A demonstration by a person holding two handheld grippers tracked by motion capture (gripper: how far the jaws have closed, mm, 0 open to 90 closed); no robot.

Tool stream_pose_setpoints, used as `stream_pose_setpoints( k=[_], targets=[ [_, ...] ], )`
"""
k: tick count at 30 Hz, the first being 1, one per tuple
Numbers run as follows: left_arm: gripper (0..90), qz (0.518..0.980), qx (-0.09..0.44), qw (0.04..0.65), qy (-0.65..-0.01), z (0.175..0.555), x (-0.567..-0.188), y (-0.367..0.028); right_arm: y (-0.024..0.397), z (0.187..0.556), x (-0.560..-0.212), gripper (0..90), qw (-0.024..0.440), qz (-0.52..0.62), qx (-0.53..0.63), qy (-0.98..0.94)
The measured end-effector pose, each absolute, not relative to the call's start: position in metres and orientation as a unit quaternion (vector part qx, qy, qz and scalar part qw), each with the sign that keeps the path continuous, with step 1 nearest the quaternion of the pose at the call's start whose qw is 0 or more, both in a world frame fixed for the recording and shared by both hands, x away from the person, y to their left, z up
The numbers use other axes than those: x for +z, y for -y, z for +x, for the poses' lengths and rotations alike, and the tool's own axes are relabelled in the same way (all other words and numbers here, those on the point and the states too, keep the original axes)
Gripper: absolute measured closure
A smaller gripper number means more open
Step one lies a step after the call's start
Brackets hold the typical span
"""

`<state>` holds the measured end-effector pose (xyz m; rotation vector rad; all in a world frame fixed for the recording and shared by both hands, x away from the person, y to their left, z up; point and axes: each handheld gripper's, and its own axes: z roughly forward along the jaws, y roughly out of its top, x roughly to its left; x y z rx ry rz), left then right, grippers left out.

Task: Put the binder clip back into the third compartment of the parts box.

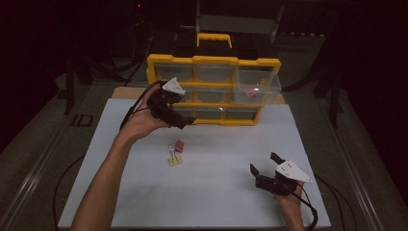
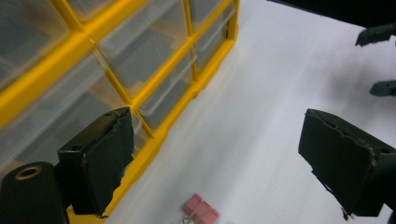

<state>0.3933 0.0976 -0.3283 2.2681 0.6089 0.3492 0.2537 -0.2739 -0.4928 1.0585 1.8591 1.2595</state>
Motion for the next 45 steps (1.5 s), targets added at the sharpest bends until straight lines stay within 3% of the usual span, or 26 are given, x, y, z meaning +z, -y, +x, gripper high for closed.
stream_pose_setpoints(
  k=[45],
  targets=[
    [12.2,0.874,0.132,0.385,-0.265,0.354,-0.401,-0.137,0.276,0.25,-0.495,12.4,0.312,0.386,0.492,-0.715]
  ],
)
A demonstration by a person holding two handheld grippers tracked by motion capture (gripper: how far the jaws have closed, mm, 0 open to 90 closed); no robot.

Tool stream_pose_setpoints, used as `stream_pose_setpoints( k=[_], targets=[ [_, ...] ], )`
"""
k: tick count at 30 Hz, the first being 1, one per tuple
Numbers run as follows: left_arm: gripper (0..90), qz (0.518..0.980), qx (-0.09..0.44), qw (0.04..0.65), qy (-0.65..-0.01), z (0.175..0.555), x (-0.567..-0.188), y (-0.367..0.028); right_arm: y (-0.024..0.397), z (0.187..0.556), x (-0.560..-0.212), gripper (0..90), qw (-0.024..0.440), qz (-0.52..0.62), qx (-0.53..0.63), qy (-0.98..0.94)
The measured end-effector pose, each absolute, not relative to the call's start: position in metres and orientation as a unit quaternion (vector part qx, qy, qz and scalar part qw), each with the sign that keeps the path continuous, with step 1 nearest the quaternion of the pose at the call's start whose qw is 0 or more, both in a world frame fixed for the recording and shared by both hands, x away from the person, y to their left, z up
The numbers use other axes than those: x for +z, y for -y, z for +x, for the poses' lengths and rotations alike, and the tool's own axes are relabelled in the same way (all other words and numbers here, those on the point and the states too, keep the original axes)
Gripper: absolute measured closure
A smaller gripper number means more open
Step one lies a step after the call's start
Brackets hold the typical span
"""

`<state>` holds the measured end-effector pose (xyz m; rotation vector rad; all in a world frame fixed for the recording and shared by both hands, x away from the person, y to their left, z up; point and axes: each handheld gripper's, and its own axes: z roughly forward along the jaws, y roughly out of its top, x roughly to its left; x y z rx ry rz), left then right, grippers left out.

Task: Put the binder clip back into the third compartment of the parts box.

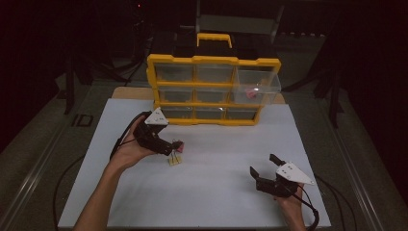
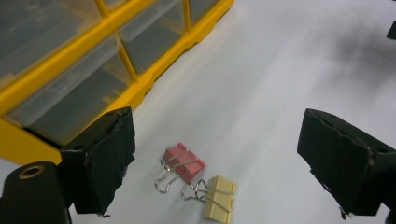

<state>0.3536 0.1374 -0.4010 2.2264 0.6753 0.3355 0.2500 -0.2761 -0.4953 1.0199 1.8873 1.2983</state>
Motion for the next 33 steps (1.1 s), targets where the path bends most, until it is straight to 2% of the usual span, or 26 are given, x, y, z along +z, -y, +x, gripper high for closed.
stream_pose_setpoints(
  k=[33],
  targets=[
    [11.7,0.88,0.086,0.358,-0.299,0.357,-0.468,-0.142,0.275,0.25,-0.496,12.4,0.315,0.385,0.488,-0.717]
  ],
)
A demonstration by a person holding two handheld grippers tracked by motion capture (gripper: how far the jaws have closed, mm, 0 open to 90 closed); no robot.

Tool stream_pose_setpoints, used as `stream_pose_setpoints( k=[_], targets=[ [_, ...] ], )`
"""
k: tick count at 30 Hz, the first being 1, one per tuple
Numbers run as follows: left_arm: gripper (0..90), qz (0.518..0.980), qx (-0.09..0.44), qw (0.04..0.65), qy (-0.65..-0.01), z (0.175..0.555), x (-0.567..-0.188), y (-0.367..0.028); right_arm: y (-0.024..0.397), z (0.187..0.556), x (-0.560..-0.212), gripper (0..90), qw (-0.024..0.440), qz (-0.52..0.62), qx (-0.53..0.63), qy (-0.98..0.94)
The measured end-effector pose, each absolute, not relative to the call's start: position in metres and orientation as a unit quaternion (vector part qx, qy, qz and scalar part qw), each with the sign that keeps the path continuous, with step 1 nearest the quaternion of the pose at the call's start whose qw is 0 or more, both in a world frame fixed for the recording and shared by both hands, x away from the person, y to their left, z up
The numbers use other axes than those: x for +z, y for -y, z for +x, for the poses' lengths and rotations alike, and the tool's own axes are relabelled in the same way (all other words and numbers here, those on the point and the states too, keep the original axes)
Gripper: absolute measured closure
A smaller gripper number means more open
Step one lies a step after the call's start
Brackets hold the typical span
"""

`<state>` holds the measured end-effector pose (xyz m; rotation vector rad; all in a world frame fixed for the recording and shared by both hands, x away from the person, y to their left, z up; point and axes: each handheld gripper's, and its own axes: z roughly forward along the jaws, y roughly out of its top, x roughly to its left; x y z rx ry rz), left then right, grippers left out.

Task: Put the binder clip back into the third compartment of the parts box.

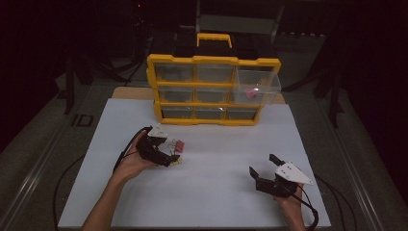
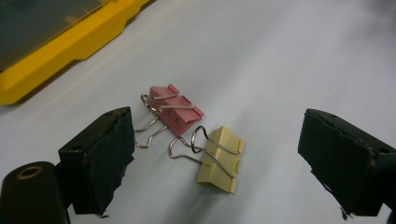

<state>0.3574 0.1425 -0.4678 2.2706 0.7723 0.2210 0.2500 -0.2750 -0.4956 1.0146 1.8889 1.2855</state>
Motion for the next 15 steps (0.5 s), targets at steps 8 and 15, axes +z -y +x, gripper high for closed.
stream_pose_setpoints(
  k=[8,15],
  targets=[
    [12.1,0.883,0.078,0.351,-0.302,0.356,-0.479,-0.143,0.275,0.25,-0.496,12.4,0.316,0.384,0.487,-0.718],
    [15.0,0.885,0.074,0.346,-0.303,0.355,-0.488,-0.139,0.274,0.25,-0.496,12.4,0.316,0.385,0.486,-0.719]
  ],
)
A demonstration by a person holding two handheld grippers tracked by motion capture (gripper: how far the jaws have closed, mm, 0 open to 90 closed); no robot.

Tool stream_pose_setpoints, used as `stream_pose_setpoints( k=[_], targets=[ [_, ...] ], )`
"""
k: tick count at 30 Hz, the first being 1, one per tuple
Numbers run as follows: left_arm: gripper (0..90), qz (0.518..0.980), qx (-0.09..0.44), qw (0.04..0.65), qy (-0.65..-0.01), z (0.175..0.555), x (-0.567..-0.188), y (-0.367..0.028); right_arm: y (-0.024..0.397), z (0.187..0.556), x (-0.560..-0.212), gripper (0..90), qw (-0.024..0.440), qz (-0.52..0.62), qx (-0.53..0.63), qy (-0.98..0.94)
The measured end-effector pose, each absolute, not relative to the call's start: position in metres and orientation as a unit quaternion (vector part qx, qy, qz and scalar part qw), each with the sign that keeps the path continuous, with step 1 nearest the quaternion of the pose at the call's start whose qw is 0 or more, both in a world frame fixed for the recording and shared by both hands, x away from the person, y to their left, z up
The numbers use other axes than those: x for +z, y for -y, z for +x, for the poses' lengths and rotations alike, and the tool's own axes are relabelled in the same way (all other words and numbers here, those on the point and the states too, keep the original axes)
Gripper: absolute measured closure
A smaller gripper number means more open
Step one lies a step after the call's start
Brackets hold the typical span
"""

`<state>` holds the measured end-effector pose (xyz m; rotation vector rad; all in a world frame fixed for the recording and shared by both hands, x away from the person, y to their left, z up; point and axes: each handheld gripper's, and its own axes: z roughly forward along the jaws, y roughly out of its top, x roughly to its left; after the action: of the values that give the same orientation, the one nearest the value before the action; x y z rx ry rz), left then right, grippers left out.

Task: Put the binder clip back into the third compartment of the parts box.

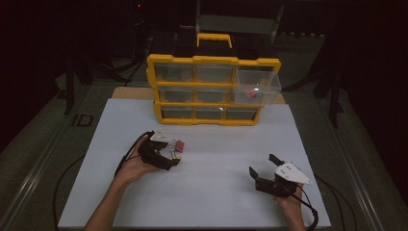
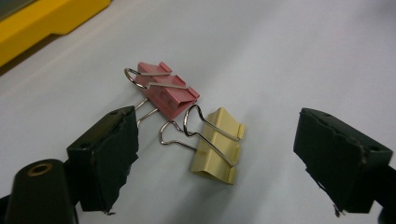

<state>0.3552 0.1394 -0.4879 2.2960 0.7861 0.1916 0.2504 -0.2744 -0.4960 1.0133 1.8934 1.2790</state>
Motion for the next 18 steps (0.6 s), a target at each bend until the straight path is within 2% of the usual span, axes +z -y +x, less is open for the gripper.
stream_pose_setpoints(
  k=[11,14,18],
  targets=[
    [18.2,0.885,0.066,0.341,-0.309,0.356,-0.5,-0.137,0.274,0.251,-0.496,12.4,0.315,0.386,0.484,-0.72],
    [22.0,0.884,0.064,0.344,-0.309,0.357,-0.501,-0.137,0.274,0.251,-0.497,12.4,0.317,0.384,0.482,-0.721],
    [31.7,0.884,0.055,0.349,-0.305,0.358,-0.502,-0.137,0.273,0.251,-0.497,12.4,0.317,0.383,0.482,-0.722]
  ],
)
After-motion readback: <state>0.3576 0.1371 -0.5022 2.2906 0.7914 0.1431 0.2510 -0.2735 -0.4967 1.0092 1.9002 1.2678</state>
